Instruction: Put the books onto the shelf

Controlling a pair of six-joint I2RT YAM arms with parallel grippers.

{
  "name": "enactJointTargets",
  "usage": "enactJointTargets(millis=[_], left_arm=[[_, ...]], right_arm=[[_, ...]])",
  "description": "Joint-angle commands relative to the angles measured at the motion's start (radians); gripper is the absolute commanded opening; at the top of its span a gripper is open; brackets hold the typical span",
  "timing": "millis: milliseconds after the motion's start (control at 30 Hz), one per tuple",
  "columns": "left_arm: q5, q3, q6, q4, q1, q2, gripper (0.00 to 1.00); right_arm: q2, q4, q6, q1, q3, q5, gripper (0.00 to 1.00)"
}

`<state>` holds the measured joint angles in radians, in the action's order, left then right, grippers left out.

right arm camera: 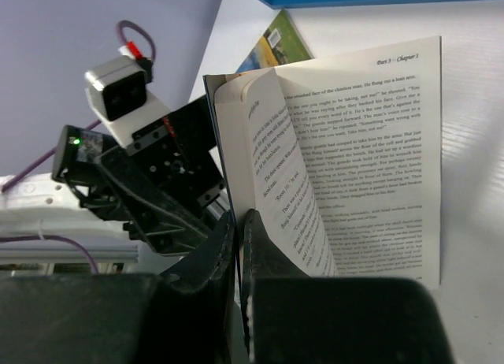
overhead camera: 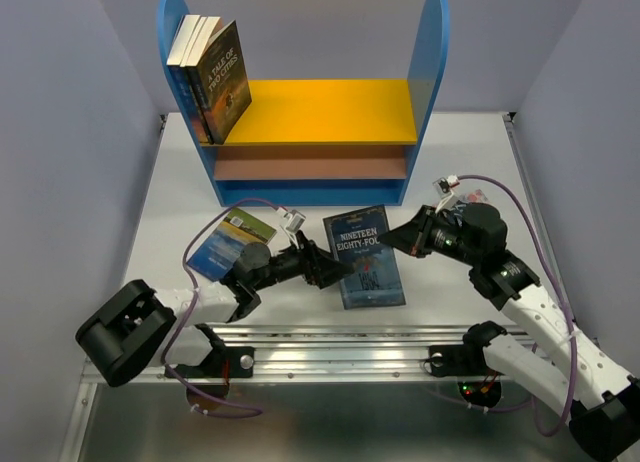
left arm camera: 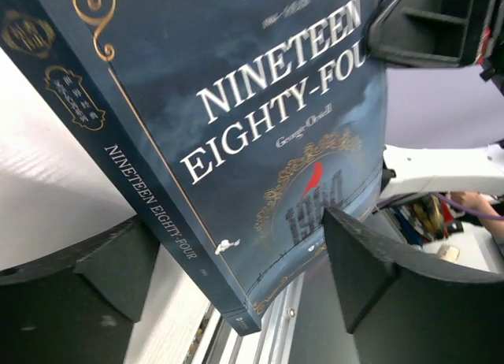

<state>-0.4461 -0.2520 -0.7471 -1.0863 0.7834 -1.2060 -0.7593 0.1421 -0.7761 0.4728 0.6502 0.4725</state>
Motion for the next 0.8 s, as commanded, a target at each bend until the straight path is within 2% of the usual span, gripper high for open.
enactJointTargets(millis=[0,33,100,133,200,233,267,467,533,600,633,700,767], left_arm=[[-0.081,-0.018,-0.023,-0.158,0.004,-0.044,0.89],[-0.086,-0.018,-0.029,-0.170,0.004,-0.047,0.77],[-0.094,-0.018,-0.041,-0.196,0.004,-0.040,0.60],[-0.097,-0.015,-0.044,-0.201,0.004,-0.020,0.46],[-0.098,-0.013,-0.041,-0.193,0.004,0.011,0.32],[-0.094,-0.013,-0.040,-0.178,0.004,0.049,0.10],[-0.086,-0.015,-0.034,-0.160,0.004,0.072,0.00],[-0.025,-0.023,0.034,0.008,0.005,0.273,0.00],[0.039,-0.058,0.072,0.148,0.008,0.357,0.00],[0.096,-0.099,0.161,0.265,0.011,0.402,0.00],[0.169,-0.160,0.226,0.393,0.016,0.437,0.00],[0.249,-0.226,0.283,0.506,0.017,0.460,0.00],[0.349,-0.328,0.340,0.621,0.022,0.490,0.00]], right_arm=[[0.032,-0.208,-0.061,0.006,0.058,0.087,0.01],[0.034,-0.208,-0.060,0.006,0.060,0.087,0.01],[0.037,-0.196,-0.052,0.006,0.062,0.083,0.01],[0.037,-0.188,-0.049,0.006,0.062,0.074,0.01],[0.037,-0.173,-0.042,0.006,0.060,0.060,0.01],[0.037,-0.168,-0.042,0.006,0.060,0.045,0.01],[0.037,-0.161,-0.037,0.006,0.062,0.037,0.01],[0.006,-0.075,0.006,0.006,0.100,-0.055,0.01],[-0.011,-0.018,0.038,0.006,0.118,-0.116,0.01],[-0.034,0.040,0.073,0.006,0.149,-0.173,0.33],[-0.041,0.059,0.086,0.006,0.169,-0.240,0.50],[-0.048,0.111,0.106,0.006,0.189,-0.320,1.00],[-0.048,0.138,0.115,0.006,0.204,-0.422,1.00]])
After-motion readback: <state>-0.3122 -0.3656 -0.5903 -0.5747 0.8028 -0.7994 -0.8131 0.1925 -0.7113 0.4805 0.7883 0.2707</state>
